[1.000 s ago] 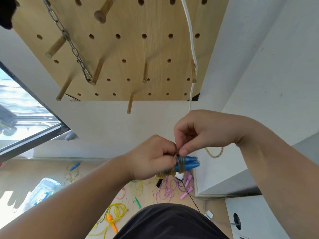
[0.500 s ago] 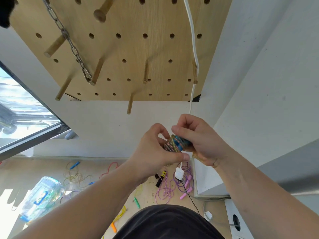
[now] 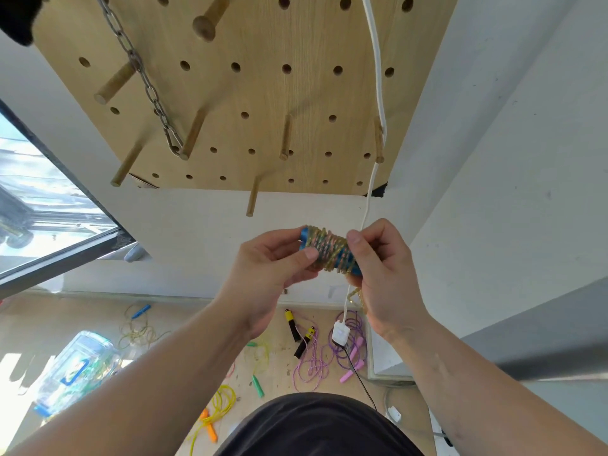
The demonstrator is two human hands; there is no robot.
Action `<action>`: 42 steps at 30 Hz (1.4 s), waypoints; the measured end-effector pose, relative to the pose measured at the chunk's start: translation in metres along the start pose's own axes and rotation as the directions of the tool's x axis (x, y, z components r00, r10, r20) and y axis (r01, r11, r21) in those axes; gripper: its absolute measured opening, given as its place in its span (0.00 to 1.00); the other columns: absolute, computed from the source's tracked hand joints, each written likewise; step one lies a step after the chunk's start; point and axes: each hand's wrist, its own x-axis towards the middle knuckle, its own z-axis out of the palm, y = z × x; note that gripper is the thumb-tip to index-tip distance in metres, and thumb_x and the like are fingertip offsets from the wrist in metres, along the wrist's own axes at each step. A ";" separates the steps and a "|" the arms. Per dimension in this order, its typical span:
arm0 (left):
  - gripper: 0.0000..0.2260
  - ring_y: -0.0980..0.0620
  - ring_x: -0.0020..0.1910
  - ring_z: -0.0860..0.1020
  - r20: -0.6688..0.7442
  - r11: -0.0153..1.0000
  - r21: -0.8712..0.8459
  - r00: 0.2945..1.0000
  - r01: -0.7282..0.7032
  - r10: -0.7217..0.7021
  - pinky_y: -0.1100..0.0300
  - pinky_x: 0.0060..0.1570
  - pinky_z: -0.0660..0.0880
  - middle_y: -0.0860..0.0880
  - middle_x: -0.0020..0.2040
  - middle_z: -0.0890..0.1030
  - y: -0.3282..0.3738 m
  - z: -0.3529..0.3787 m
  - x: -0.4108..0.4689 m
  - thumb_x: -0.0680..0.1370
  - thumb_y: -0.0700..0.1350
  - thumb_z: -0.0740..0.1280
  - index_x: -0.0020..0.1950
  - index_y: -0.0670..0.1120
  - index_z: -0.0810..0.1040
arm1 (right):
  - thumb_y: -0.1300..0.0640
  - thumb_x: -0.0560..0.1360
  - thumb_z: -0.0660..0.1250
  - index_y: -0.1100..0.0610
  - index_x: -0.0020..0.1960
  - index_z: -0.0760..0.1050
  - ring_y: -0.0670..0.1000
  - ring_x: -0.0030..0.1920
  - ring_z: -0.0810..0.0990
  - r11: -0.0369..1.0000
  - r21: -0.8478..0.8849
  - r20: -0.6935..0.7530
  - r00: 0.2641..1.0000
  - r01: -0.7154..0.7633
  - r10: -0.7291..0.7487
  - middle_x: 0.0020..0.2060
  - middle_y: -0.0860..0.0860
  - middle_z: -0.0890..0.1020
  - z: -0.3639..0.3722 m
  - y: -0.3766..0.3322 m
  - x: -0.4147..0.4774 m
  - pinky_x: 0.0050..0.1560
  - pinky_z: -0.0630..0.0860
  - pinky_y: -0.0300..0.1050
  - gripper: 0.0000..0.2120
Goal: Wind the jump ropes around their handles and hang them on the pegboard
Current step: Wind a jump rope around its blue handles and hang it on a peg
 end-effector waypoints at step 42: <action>0.15 0.61 0.49 0.77 0.245 0.733 0.566 0.926 -0.377 0.287 0.62 0.51 0.75 0.62 0.54 0.79 -0.010 -0.001 0.006 0.82 0.45 0.68 0.68 0.55 0.75 | 0.64 0.83 0.61 0.60 0.50 0.81 0.43 0.25 0.65 0.928 -0.064 0.119 0.921 -0.366 0.371 0.30 0.47 0.77 -0.010 -0.027 -0.001 0.23 0.59 0.33 0.10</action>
